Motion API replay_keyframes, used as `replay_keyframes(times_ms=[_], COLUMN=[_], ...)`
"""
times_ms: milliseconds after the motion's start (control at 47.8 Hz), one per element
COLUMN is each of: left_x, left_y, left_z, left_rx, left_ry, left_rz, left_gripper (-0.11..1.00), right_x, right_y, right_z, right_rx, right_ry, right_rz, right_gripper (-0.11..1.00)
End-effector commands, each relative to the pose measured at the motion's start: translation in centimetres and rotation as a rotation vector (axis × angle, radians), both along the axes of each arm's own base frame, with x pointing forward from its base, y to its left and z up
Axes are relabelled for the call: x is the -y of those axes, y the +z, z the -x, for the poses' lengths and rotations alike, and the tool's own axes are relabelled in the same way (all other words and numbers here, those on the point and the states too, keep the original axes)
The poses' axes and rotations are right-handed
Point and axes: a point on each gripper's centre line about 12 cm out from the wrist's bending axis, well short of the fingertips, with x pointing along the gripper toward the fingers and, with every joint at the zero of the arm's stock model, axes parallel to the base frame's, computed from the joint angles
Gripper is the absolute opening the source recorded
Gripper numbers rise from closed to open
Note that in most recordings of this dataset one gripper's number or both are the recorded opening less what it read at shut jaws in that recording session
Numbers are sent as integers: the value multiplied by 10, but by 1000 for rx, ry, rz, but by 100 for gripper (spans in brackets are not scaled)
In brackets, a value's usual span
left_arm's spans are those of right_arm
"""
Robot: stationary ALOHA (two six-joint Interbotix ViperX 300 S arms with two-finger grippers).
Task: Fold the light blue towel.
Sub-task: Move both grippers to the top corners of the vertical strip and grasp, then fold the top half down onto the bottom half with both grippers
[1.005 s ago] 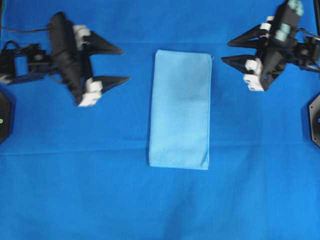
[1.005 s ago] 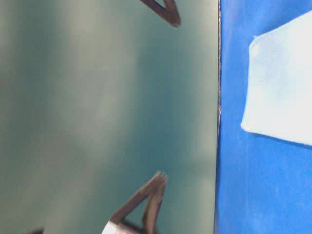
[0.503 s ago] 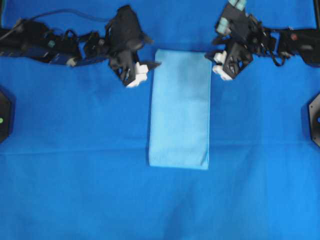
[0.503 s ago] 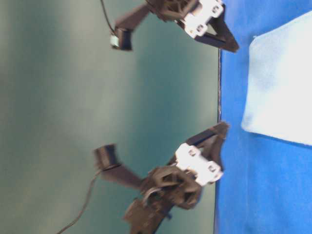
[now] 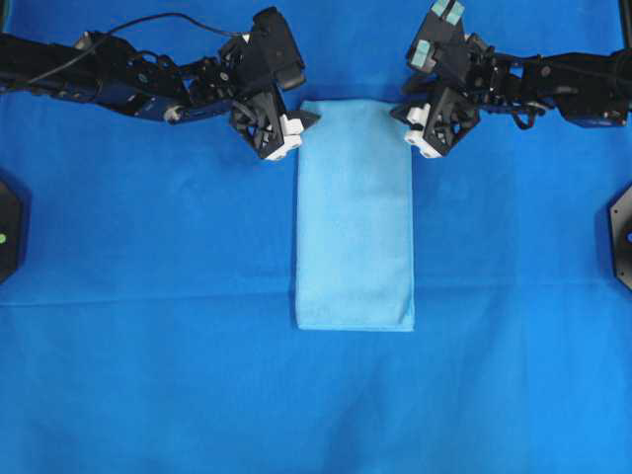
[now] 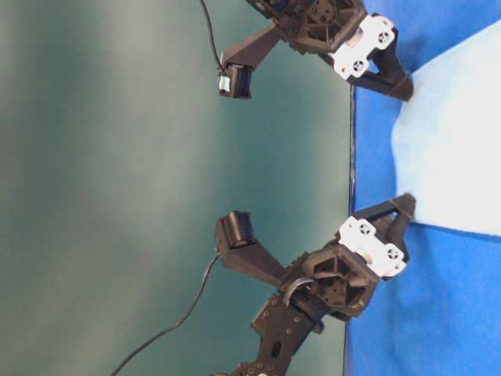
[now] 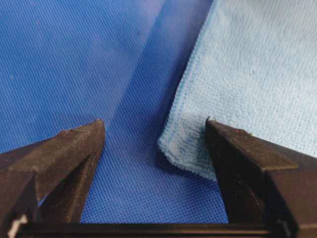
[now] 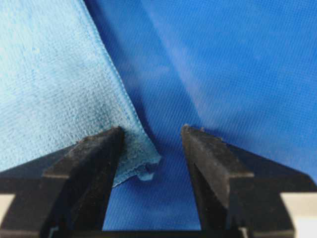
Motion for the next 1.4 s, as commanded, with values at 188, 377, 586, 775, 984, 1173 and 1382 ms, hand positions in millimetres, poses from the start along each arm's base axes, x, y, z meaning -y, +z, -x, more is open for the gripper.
replay_keyframes(times_ms=[188,377,586,775,984,1173,1382], left_x=[-2,-2,-5,-11,-22,-16,4], left_y=[8,8,15,37,57,61,69], left_z=[-2,-5,-10,-12,-8,-5,-1], left_rx=[-15,-43,-37,-30,-19,-20,-31], left_ry=[-32,-64,-71,-78,-60,-65,-98], left_rz=[-43,-78,-94,-126,-147,-135,-118], left_gripper=[31,2,2,2,2,2,2], right_x=[-1,-2,-2,-1,4,3,-16], right_y=[1,0,7,26,48,56,68], right_z=[1,5,5,4,8,10,9], right_rx=[-18,-47,-28,7,34,49,71], right_ry=[-1,-20,-23,-23,-31,-30,-3], right_rz=[-2,-16,-9,19,55,67,64], right_gripper=[26,3,3,3,3,3,3])
